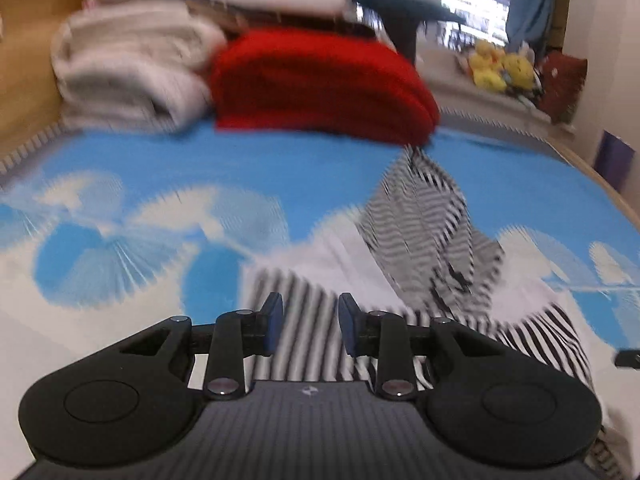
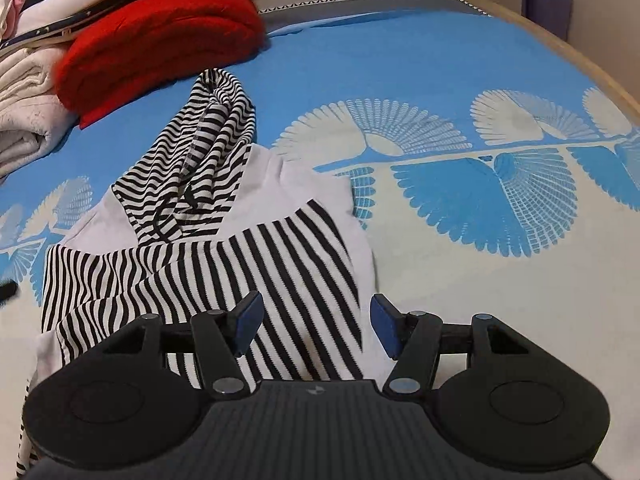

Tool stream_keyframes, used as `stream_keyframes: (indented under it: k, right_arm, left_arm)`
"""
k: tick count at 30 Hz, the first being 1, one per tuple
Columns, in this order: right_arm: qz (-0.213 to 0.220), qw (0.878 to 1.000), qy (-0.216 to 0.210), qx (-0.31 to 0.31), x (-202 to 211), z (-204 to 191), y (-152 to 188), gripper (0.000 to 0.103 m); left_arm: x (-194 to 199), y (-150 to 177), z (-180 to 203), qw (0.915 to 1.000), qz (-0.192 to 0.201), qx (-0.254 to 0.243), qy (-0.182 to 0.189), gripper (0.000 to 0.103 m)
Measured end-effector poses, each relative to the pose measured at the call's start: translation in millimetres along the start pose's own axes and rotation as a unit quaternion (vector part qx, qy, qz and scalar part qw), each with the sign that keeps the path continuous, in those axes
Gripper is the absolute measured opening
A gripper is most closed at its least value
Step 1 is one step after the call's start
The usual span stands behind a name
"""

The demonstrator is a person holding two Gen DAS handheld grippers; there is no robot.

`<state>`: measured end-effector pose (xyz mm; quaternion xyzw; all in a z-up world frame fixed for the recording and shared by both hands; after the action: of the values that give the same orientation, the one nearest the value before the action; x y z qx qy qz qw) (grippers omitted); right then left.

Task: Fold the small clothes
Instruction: 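Grasp the striped hood tip with the left gripper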

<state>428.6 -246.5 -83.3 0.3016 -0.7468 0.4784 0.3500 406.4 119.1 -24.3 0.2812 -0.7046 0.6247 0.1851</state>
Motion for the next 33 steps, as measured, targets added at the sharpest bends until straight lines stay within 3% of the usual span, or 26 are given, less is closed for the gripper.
stream_keyframes:
  k: [4, 7, 9, 11, 14, 18, 24, 28, 33]
  right_arm:
    - [0.002, 1.0, 0.002, -0.001, 4, 5, 0, 0.061]
    - [0.004, 1.0, 0.003, 0.002, 3, 6, 0, 0.061]
    - [0.003, 1.0, -0.001, -0.005, 2, 7, 0, 0.061]
    - [0.003, 1.0, 0.0, 0.003, 1, 7, 0, 0.061]
    - [0.006, 1.0, 0.004, 0.01, 0, 8, -1, 0.061]
    - [-0.003, 1.0, 0.002, 0.001, -5, 13, -2, 0.061]
    - [-0.014, 1.0, 0.005, 0.001, -13, 16, -1, 0.061]
    - [-0.017, 1.0, 0.013, -0.002, -21, 20, -2, 0.061]
    - [-0.026, 1.0, 0.017, 0.001, -31, 17, -1, 0.061]
  left_arm:
    - [13, -23, -6, 0.9995, 0.013, 0.008, -0.027, 0.033]
    - [6, -47, -3, 0.9995, 0.009, 0.023, -0.018, 0.033]
    - [-8, -66, 5, 0.9995, 0.005, 0.031, -0.005, 0.026]
    - [-30, -84, 12, 0.999, -0.003, 0.044, 0.009, 0.019]
    - [-77, -109, 26, 0.9995, -0.019, 0.024, -0.001, 0.008]
    - [-156, -126, 48, 0.9966, -0.072, 0.023, 0.032, 0.007]
    - [-261, -142, 72, 0.988, -0.122, 0.037, 0.087, 0.007]
    - [-313, -162, 80, 0.9892, -0.112, 0.035, 0.088, 0.009]
    - [-362, -178, 85, 0.9907, -0.111, 0.041, 0.067, 0.031]
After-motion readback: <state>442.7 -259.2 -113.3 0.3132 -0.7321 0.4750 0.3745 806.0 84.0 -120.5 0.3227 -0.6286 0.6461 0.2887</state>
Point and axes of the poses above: each gripper's, at about its wrist camera, not at the fingertips, and x roughly against the way its jaws point, z to its right, y to its underside, the point moved 9 cm from there along -x, roughly the way its jaws point, and after that the axes turned 15 degrees about -x, right-handed, at the moved point
